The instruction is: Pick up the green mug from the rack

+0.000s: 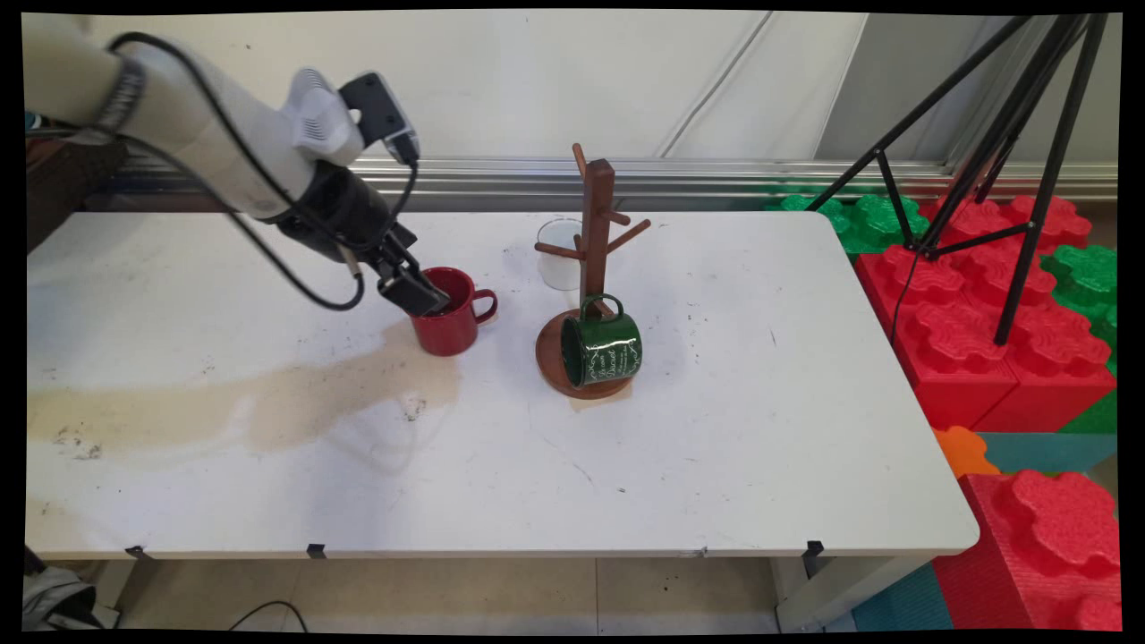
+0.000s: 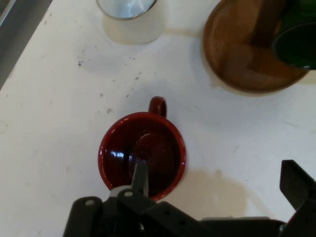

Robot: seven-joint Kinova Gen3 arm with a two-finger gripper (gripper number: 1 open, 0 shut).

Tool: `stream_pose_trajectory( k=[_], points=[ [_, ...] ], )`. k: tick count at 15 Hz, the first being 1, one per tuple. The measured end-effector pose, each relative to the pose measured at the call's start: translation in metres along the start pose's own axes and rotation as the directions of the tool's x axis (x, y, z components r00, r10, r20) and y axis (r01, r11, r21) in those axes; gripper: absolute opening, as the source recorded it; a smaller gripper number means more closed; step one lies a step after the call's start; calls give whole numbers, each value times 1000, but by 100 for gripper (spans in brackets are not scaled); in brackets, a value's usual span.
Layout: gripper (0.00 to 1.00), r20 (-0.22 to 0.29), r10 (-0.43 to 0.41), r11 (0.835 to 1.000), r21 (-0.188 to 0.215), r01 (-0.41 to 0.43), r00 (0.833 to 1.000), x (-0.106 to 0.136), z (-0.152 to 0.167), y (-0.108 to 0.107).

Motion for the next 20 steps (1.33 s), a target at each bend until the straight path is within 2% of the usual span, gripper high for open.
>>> stream_pose_trajectory(
  k=[8, 13, 20],
  points=[
    [100, -49, 4, 1000, -12, -5, 999, -17, -39, 29],
    [100, -57, 6, 1000, -30, -8, 998, -31, -60, 51],
    [100, -67, 4, 999, -45, -7, 998, -45, -78, 71]
  ],
)
